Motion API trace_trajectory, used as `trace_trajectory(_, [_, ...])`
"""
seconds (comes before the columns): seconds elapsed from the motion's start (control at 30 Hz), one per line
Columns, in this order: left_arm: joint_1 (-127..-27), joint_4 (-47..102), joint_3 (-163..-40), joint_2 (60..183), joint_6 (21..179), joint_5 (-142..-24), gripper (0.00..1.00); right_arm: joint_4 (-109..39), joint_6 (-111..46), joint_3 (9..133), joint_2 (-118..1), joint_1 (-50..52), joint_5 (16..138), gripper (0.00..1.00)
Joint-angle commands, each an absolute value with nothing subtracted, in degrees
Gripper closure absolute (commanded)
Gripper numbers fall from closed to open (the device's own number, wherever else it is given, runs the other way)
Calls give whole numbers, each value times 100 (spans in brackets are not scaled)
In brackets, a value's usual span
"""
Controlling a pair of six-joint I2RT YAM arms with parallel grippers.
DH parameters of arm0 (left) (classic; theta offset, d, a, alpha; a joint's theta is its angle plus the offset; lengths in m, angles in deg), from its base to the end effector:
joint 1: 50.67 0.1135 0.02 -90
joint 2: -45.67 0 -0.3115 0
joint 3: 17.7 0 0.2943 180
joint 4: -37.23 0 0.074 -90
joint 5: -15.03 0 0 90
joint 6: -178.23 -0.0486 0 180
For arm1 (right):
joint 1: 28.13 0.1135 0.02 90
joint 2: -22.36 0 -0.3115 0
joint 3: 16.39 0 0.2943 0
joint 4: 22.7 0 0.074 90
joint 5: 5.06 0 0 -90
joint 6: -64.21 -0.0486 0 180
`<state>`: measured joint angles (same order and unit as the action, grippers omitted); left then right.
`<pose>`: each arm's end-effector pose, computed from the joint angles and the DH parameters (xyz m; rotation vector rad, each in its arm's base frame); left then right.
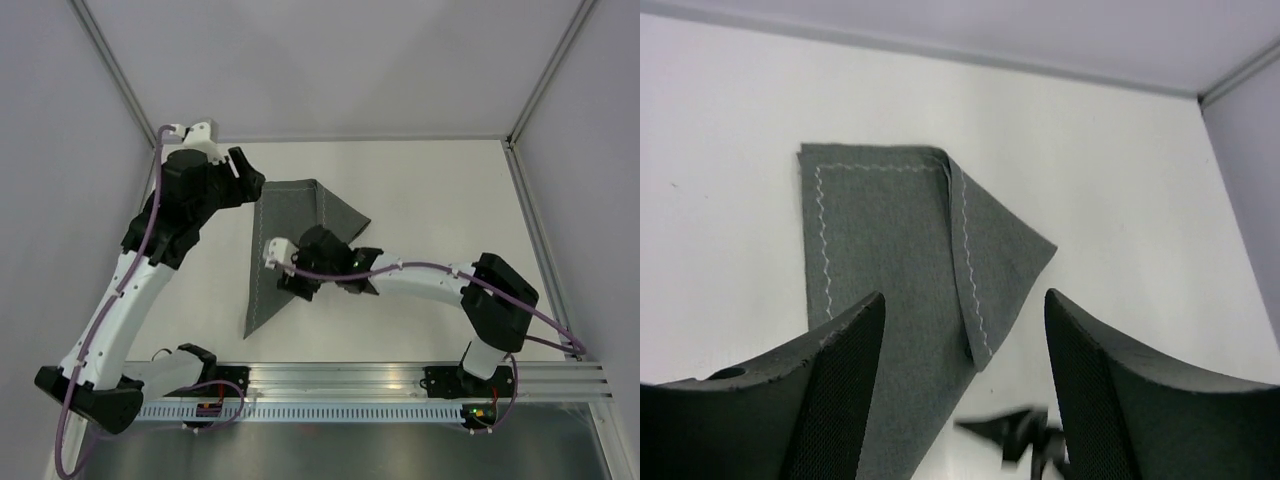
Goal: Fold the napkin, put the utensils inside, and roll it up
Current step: Fold the napkin
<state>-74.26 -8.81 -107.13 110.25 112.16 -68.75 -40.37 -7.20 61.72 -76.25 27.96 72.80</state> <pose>0.2471 -0.1022 0.4743 -0.0789 1.9628 -0.4440 0.2358 0.3691 0.2433 -1.4784 1.7435 0.5864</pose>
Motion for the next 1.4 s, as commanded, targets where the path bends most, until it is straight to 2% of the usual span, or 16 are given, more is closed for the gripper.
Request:
trace_trajectory(0.0, [-7335,-969,-11094,10501,11574,-6312,30,-3561,-49,5629,-7169,3697,7868,33])
trace_trajectory(0.17, [-7326,-1003,-10971,9948,11548,-6100,28,-2788,409,5241,-7274,4664,8432,33])
trace_trajectory(0.37, [-7326,-1004,-10620,9683,11566,-5906,27,-2137,734,5417,-7880,5227,9214,34])
trace_trajectory(0.63, [-7326,-995,-10576,9691,11478,-5845,27,-1654,1068,5812,-8627,5676,9724,33])
trace_trajectory(1.1, [-7326,-977,-10435,9674,11364,-5766,27,-1153,1236,6155,-9419,5773,9979,36])
trace_trajectory(1.23, [-7317,-986,-10400,9639,11328,-5748,27,-1056,1262,6138,-9550,5765,10032,40])
trace_trajectory(1.37, [-7326,-977,-10373,9630,11302,-5731,27,-933,1332,6164,-9682,5765,10146,50])
